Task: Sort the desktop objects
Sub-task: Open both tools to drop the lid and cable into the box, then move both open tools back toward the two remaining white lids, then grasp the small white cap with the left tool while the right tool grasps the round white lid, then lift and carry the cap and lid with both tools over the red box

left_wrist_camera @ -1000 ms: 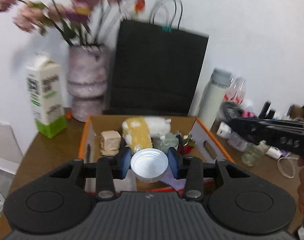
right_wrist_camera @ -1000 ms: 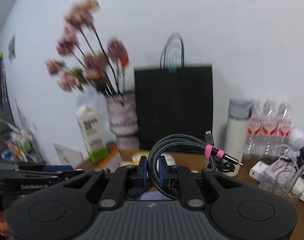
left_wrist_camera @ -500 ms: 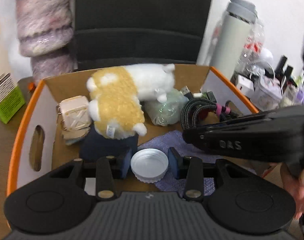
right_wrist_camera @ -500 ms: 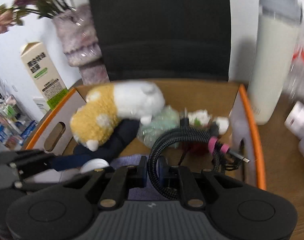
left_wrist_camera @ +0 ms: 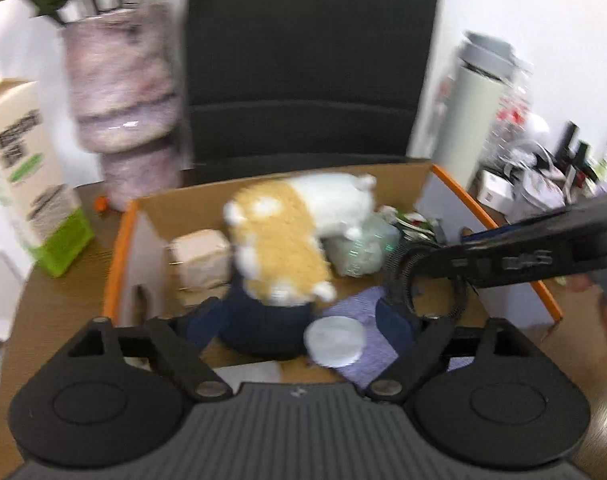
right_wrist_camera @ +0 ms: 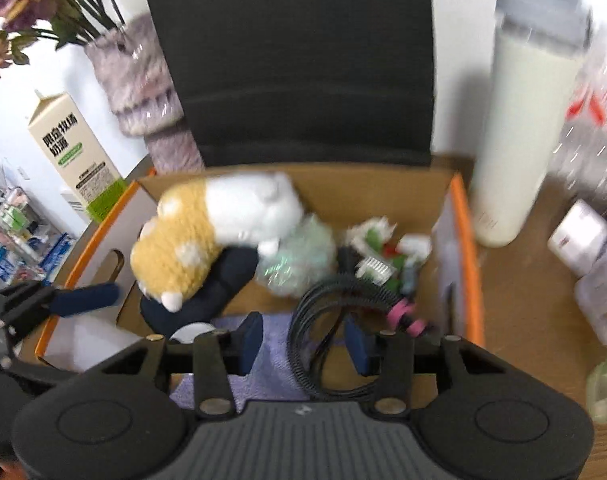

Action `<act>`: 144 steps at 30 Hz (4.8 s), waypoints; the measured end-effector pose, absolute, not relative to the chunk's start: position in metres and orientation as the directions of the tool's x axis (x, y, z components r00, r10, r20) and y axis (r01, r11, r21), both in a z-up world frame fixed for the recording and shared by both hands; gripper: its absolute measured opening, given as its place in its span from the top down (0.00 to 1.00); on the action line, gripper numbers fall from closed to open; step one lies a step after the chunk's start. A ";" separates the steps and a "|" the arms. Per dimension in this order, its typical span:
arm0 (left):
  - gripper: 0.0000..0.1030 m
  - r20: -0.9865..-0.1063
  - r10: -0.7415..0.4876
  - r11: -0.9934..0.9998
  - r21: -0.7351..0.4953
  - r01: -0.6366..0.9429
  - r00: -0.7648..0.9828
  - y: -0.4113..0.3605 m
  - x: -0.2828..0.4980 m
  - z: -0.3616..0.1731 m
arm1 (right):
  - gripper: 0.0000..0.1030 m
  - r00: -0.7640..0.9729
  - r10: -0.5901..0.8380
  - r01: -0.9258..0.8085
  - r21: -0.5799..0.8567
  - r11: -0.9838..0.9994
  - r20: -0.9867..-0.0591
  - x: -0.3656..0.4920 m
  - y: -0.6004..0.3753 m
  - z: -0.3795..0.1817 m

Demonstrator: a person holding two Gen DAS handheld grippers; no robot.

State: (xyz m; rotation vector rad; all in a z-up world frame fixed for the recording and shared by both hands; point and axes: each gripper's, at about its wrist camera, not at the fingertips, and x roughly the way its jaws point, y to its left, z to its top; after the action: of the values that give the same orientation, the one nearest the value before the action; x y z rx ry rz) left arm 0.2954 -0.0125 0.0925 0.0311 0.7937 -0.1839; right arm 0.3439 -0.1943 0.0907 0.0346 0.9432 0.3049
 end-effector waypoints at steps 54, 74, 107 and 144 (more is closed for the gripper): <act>0.01 -0.594 -0.002 0.999 -0.032 -0.020 0.804 0.014 -0.116 0.025 | 0.15 0.815 0.085 -0.118 -0.020 0.993 -0.574 -0.116 -0.192 0.020; 0.01 -0.641 -0.038 0.999 -0.014 0.039 0.767 -0.006 -0.106 0.005 | 0.14 0.791 0.123 -0.124 0.039 0.991 -0.600 -0.108 -0.194 0.010; 0.19 -0.648 -0.239 0.965 -0.077 0.249 0.724 0.019 0.140 0.018 | 0.40 0.716 0.272 -0.299 0.070 0.952 -0.643 0.154 -0.156 0.007; 0.72 -0.515 -0.121 0.992 -0.043 0.115 0.849 -0.011 0.042 0.054 | 0.64 0.842 0.248 -0.231 0.094 0.968 -0.478 0.037 -0.183 0.049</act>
State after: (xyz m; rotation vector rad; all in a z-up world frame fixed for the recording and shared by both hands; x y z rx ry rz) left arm 0.0424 -0.0107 0.0538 -0.0105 0.5431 -0.1243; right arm 0.0370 -0.1834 0.0487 0.0335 0.5097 0.2529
